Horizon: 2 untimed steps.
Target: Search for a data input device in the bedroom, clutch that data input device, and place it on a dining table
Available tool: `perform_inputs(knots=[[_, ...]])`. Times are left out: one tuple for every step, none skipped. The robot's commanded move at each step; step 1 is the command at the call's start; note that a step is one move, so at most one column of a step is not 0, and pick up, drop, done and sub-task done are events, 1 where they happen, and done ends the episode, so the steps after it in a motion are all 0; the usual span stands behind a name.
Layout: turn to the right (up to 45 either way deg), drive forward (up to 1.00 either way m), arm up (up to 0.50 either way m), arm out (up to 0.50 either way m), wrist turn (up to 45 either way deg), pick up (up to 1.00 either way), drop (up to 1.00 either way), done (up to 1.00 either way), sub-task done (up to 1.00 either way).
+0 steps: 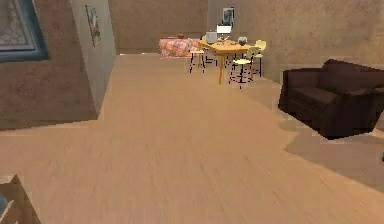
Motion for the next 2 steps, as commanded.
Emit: perform_inputs(knots=[[-6.0, 0.00, 0.00, 0.00, 0.0, 0.00, 0.00, 0.00, 0.00], [-3.0, 0.00, 0.00, 0.00, 0.0, 0.00, 0.00, 0.00, 0.00]])
